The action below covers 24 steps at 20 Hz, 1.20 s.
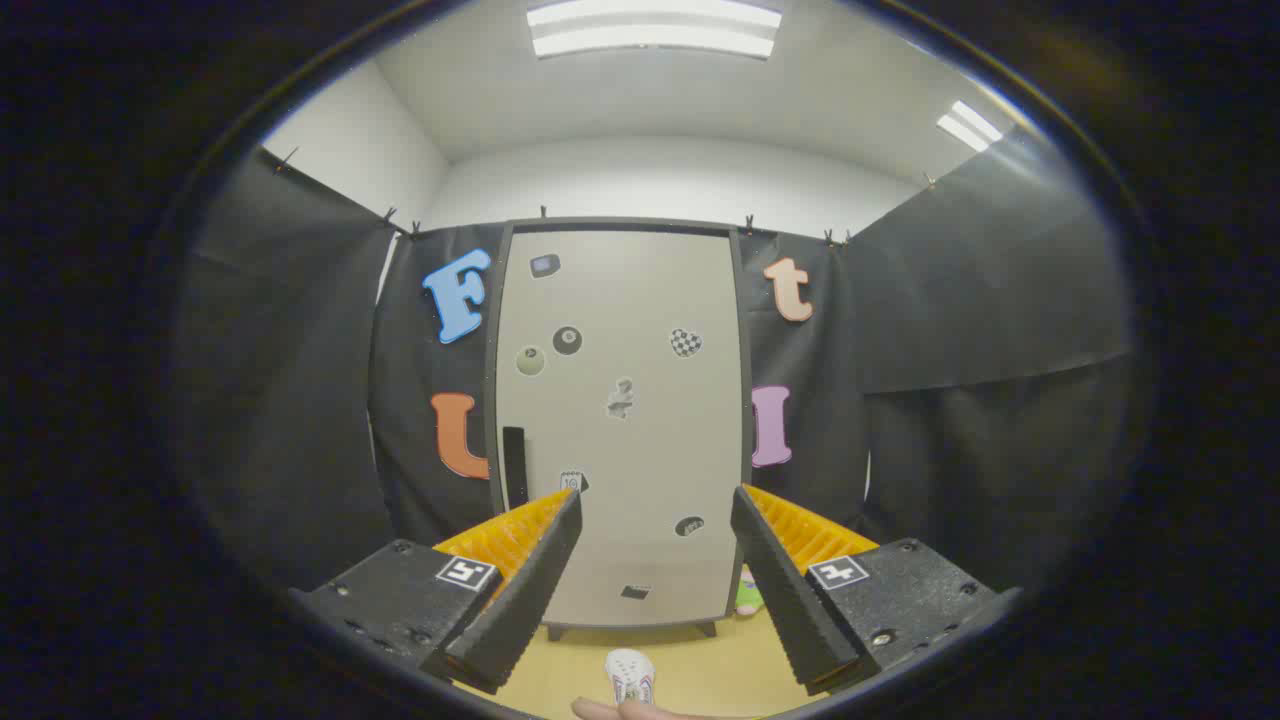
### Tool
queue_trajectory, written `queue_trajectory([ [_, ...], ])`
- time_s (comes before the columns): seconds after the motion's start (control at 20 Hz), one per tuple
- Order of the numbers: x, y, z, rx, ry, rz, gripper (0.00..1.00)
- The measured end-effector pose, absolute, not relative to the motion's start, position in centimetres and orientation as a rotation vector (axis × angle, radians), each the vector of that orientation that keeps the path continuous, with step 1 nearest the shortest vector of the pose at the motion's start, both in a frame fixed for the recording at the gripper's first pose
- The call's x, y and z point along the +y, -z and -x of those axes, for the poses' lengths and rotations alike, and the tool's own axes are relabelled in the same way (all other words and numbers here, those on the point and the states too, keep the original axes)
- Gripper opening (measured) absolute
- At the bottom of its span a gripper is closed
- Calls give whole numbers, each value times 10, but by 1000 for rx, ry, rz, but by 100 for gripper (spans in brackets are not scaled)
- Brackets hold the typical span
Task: Open the shoe cabinet door, grab the shoes and put them into the shoe cabinet, then close the shoe cabinet door.
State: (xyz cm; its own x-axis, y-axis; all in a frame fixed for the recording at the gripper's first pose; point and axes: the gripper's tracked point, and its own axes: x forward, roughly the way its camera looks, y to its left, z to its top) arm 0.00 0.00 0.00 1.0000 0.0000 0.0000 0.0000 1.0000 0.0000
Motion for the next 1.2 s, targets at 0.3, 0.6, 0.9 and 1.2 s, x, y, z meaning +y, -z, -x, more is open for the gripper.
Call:
queue_trajectory([
  [0.3, 3, 2, -5, 12, -1, -23, 98],
  [0.6, 8, 16, -34, 45, 12, -50, 98],
  [0.9, 30, 33, -92, 66, -37, -46, 99],
  [1.2, 78, 51, -156, 107, -137, -55, 100],
])
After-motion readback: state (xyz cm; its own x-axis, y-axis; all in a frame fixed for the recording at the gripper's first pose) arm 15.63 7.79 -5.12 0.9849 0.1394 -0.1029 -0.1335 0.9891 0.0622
